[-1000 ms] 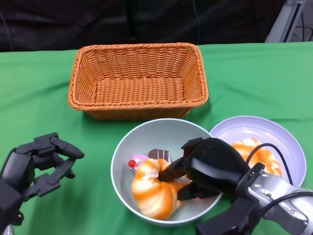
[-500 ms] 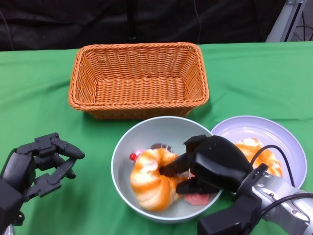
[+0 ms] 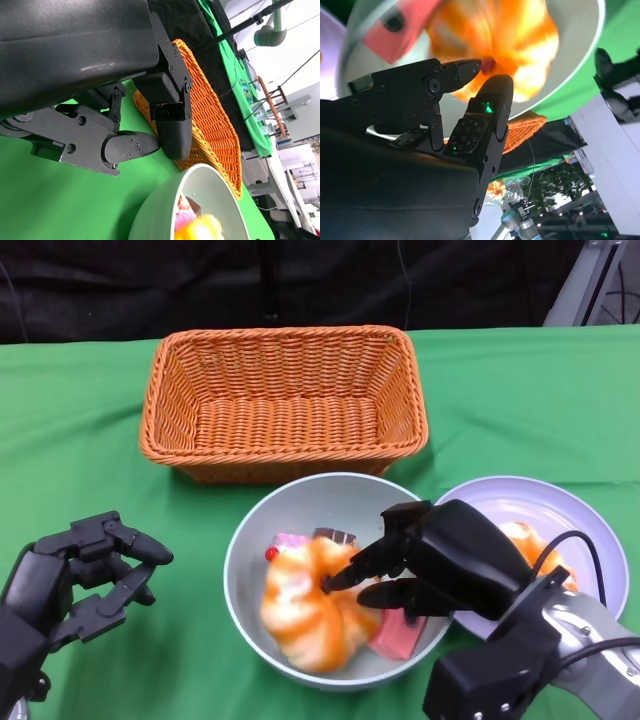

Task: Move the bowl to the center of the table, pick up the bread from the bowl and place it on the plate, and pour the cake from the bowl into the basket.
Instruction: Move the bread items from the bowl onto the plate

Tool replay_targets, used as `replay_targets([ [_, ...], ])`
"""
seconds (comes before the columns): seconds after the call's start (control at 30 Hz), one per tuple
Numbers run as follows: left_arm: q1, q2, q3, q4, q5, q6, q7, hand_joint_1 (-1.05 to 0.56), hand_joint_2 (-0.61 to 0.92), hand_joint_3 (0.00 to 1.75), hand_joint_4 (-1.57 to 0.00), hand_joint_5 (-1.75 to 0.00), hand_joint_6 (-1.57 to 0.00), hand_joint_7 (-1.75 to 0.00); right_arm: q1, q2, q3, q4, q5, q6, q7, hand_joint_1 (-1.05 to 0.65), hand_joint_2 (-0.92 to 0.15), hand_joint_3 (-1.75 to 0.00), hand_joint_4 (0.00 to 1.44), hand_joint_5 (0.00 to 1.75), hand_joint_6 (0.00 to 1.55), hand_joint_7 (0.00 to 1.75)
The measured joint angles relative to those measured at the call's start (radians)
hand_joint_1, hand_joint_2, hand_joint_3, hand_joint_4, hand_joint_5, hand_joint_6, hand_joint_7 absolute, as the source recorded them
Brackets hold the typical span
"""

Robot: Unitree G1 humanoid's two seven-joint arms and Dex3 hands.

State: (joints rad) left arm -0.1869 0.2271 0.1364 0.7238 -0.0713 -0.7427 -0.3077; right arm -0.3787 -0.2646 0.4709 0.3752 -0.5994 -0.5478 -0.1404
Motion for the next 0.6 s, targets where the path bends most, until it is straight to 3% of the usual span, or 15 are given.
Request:
replay_targets([
  [0.27, -0.003, 0.001, 0.001, 0.007, 0.001, -0.001, 0.000, -0.14, 0.90, 0.48, -0.77, -1.41, -0.79, -1.08, 0.083, -0.025, -0.082, -0.188, 0.072, 0.011, 0.098, -0.04, -0.92, -0.02, 0.77, 1.35, 1.21, 0.09],
  [0.43, -0.006, 0.002, 0.001, 0.019, 0.002, -0.003, 0.000, -0.14, 0.90, 0.48, -0.78, -1.41, -0.80, -1.08, 0.130, -0.036, -0.147, -0.288, 0.106, 0.061, 0.143, -0.02, -0.92, -0.02, 0.76, 1.35, 1.20, 0.10],
  [0.6, -0.014, 0.003, 0.001, 0.032, 0.003, -0.003, 0.000, -0.14, 0.89, 0.47, -0.79, -1.41, -0.81, -1.07, 0.153, -0.040, -0.157, -0.313, 0.099, 0.086, 0.176, -0.04, -0.87, 0.00, 0.77, 1.17, 1.15, 0.08],
])
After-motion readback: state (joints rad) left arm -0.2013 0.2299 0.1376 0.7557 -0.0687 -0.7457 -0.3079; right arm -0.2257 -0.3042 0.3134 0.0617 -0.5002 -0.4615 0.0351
